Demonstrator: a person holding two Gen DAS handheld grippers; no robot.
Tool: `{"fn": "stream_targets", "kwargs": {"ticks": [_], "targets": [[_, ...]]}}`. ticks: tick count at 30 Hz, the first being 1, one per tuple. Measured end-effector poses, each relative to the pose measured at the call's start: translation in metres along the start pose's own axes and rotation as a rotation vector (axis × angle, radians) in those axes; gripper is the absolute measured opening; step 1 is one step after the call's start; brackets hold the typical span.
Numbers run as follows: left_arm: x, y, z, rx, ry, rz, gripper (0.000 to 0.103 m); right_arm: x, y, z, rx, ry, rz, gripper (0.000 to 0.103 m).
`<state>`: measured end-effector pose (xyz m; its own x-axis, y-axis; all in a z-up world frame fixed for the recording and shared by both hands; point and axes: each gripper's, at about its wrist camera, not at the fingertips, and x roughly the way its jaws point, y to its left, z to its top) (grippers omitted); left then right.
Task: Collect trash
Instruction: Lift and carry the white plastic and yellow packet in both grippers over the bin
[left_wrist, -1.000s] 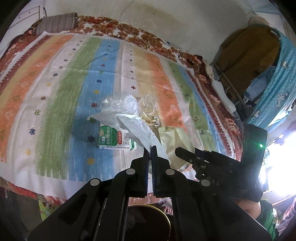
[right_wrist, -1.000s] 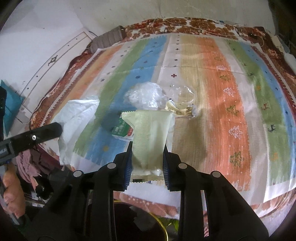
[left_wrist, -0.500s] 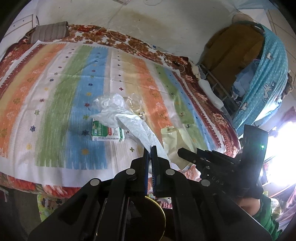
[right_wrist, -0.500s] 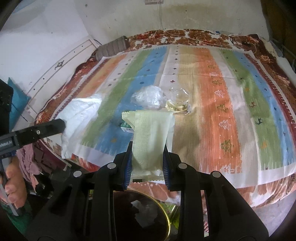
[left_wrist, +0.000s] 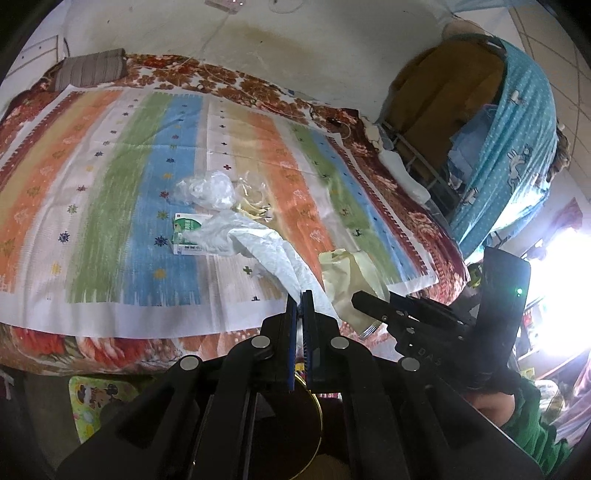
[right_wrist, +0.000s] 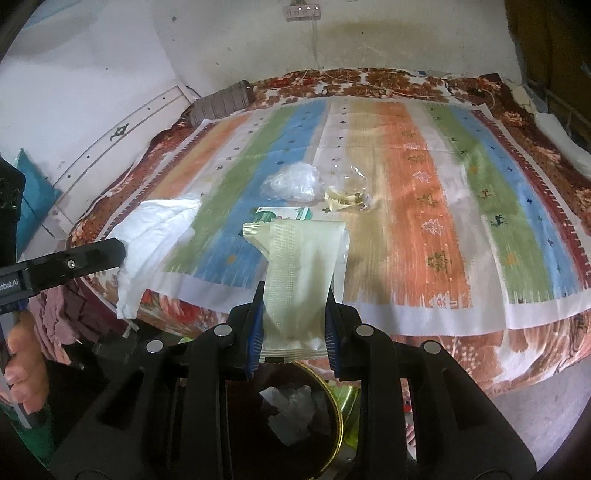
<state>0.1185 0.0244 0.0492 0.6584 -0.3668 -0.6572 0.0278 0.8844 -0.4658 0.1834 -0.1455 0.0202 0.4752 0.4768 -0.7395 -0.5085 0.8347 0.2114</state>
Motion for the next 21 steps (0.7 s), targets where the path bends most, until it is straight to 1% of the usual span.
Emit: {"fn": "stream_targets", "kwargs": {"ticks": [6,9,11,14,16,18,21], "targets": [[-0.005,-0.006,-0.019,0.012,0.005,-0.001,0.002,-0.005,0.003,-0.019,-0.002,0.013,0.003,0.026],[-0.002,-0.006,-0.031,-0.008,0.014,0.046,0.002,-0.009,0.004,-0.027,-0.001,0.012,-0.001,0.026],[0.001,-0.005,-0.038,-0.02,0.027,0.053,0.002,-0.008,0.004,-0.034,-0.006,0.035,-0.035,0.026],[0.001,-0.006,-0.045,-0.018,0.04,0.053,0.002,-0.003,0.0,-0.046,0.022,0.073,-0.018,0.026],[0.003,-0.008,-0.052,-0.017,0.056,0.055,0.002,-0.002,0.002,-0.052,0.013,0.083,-0.026,0.026],[0.008,-0.011,-0.062,-0.013,0.092,0.055,0.002,-0.001,0.004,-0.058,0.007,0.097,-0.033,0.026],[0.007,-0.01,-0.073,-0.027,0.105,0.053,0.002,0.003,0.006,-0.068,0.015,0.123,-0.036,0.027]]}}
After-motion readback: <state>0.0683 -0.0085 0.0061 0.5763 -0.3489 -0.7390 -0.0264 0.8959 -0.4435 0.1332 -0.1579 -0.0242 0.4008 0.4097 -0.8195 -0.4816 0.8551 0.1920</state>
